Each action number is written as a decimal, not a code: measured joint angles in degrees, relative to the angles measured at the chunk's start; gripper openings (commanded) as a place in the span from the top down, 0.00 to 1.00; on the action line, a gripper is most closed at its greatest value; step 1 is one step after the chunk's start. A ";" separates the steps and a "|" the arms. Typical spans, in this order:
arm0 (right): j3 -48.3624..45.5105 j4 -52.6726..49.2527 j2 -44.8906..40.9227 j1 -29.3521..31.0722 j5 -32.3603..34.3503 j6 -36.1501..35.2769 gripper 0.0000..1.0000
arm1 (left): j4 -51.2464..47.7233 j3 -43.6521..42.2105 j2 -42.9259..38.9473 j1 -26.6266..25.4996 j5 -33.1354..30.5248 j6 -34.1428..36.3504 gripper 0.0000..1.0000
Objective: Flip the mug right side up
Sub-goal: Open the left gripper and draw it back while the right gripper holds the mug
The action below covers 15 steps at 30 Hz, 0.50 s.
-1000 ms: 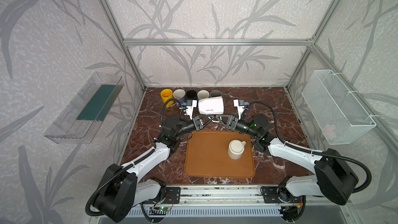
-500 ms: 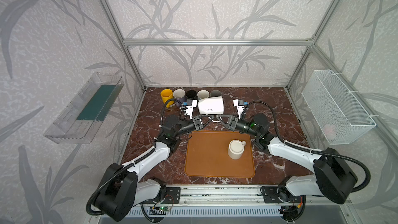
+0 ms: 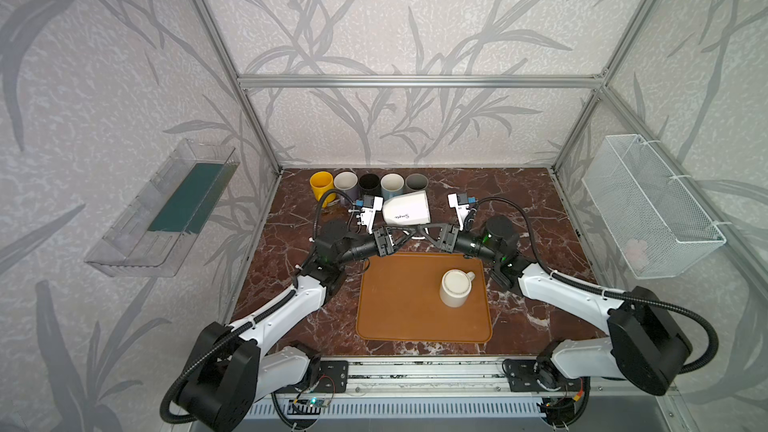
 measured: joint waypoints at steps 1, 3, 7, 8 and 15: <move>0.00 -0.98 -0.37 -0.35 -0.02 -0.35 1.00 | -1.73 0.24 -0.59 0.00 -0.31 0.92 0.38; 0.00 -3.50 -1.46 -1.07 0.07 -1.16 1.00 | -5.46 0.83 -1.88 0.00 -1.07 2.89 0.38; 0.00 -10.60 -3.72 -2.49 0.96 -3.65 1.00 | -13.79 3.04 -4.66 0.00 -3.63 7.76 0.38; 0.00 -12.66 -4.17 -2.84 1.33 -4.48 1.00 | -15.96 3.58 -5.40 0.00 -4.31 9.11 0.38; 1.64 -25.44 -6.03 -4.94 3.56 -9.11 1.00 | -25.59 4.96 -7.08 0.00 -7.91 14.25 0.38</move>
